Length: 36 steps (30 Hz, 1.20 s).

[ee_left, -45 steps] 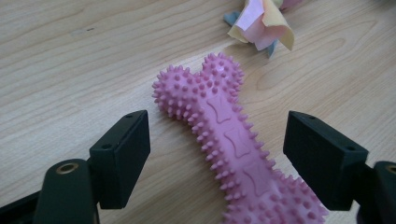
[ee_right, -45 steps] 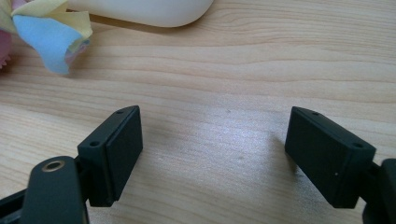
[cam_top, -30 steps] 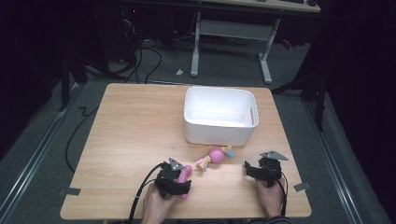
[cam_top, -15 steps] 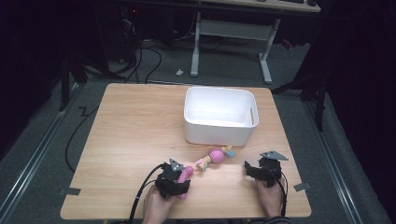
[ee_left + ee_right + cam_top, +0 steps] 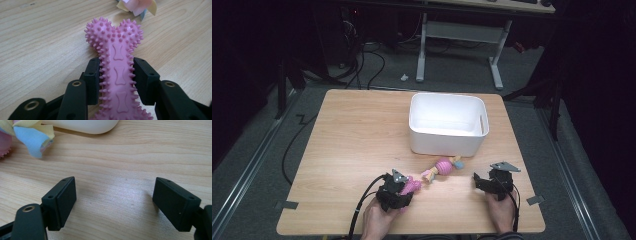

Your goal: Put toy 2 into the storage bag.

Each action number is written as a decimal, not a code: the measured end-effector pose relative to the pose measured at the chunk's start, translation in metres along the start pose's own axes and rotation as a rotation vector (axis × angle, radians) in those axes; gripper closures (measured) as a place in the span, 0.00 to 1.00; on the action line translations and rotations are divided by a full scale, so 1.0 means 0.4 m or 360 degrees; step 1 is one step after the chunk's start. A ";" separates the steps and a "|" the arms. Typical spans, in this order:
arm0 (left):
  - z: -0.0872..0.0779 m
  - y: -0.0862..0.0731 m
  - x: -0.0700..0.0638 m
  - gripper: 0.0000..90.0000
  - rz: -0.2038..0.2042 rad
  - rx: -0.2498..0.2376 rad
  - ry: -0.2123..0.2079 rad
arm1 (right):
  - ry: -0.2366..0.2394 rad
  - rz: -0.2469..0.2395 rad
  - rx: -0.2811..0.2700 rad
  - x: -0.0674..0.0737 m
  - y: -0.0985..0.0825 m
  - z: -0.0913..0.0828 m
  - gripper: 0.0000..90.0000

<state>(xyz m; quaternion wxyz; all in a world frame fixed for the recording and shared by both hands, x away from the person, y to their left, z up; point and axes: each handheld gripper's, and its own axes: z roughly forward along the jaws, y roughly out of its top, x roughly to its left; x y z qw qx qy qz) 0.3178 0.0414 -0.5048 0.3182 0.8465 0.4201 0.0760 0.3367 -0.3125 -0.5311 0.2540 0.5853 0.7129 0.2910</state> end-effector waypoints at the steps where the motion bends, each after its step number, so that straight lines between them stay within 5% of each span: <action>1: -0.003 0.001 0.002 0.66 0.0006 -0.0005 0.0002 | 0.0000 0.0000 0.0000 0.000 0.000 0.000 0.21; 11: -0.045 0.050 0.030 0.66 0.0062 -0.0074 -0.0144 | 0.0007 0.0002 0.0003 0.002 0.000 -0.001 0.21; 36: -0.179 0.258 0.099 0.66 0.0263 -0.0174 -0.0216 | 0.0015 -0.0012 0.0001 0.002 0.000 0.000 0.21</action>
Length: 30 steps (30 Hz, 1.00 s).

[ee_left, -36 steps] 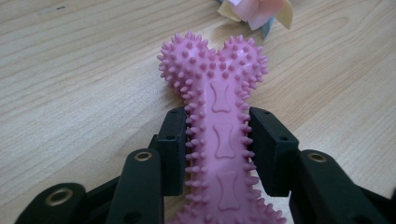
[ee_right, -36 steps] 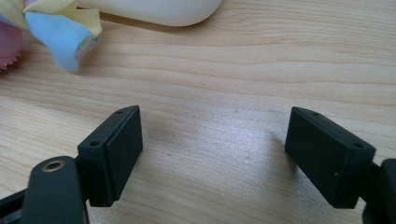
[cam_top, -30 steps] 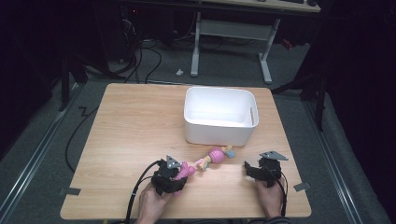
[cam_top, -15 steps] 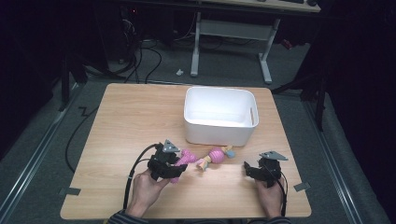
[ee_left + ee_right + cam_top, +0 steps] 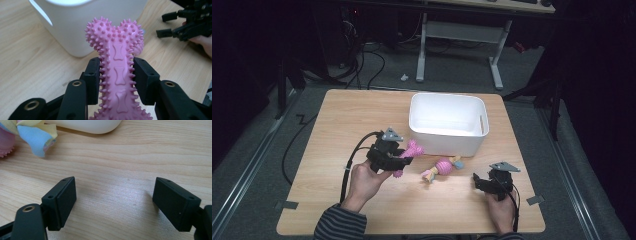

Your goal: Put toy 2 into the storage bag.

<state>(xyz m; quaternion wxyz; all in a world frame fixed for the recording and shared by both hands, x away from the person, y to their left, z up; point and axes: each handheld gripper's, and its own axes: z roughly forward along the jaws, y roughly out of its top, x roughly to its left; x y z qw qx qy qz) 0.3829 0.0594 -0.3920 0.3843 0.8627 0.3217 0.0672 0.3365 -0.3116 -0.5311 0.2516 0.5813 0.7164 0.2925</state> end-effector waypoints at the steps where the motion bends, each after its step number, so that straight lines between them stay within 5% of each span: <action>1: -0.002 0.009 0.003 0.66 0.0005 -0.0008 -0.0006 | 0.0000 0.0000 0.0000 0.000 0.000 0.000 0.21; 12: -0.010 0.094 0.021 0.66 0.0074 -0.0019 -0.0058 | -0.0001 -0.0002 0.0001 0.000 0.000 0.000 0.21; 30: 0.000 0.189 0.047 0.66 0.0089 -0.0071 -0.0111 | -0.0001 0.0000 0.0000 0.000 0.000 0.000 0.21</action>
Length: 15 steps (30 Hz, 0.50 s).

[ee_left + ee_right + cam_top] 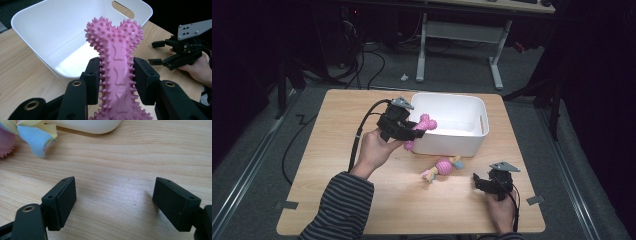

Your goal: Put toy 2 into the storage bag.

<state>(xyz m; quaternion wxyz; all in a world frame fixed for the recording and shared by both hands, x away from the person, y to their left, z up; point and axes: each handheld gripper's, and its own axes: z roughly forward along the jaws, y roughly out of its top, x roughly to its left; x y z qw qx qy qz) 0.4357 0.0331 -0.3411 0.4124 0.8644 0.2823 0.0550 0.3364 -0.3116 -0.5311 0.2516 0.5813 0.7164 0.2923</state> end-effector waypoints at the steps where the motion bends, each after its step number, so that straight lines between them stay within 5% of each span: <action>1: 0.004 0.006 0.001 0.66 -0.0002 0.0003 0.0000 | 0.0000 0.0000 0.0000 0.000 0.000 0.000 0.21; 15: 0.062 0.081 0.001 0.66 0.0054 0.0043 0.0025 | 0.0000 -0.0002 0.0000 0.000 0.000 0.000 0.21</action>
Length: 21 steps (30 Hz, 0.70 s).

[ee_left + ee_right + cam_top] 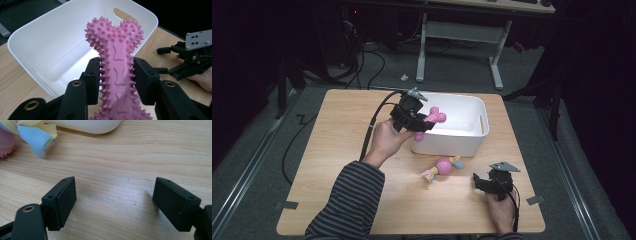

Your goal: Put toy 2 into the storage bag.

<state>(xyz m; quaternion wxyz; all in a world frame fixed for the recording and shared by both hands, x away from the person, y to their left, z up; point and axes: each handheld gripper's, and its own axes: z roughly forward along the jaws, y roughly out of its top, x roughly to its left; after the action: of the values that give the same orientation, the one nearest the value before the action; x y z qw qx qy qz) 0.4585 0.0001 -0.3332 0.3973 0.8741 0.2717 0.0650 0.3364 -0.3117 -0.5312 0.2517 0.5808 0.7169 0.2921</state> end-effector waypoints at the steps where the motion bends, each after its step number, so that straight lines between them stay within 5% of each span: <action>1: 0.006 0.008 0.000 0.66 0.0001 0.0002 0.0006 | 0.0000 0.0000 0.0000 0.000 0.000 0.000 0.21; 21: 0.089 0.054 0.028 0.66 0.0001 0.0028 0.0045 | 0.0006 -0.0008 -0.0004 -0.001 0.000 0.000 0.21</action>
<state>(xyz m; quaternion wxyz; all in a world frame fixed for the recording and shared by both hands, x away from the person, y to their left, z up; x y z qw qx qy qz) 0.4888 -0.0292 -0.3427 0.3858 0.8766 0.2776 0.0751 0.3365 -0.3119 -0.5312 0.2516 0.5782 0.7185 0.2935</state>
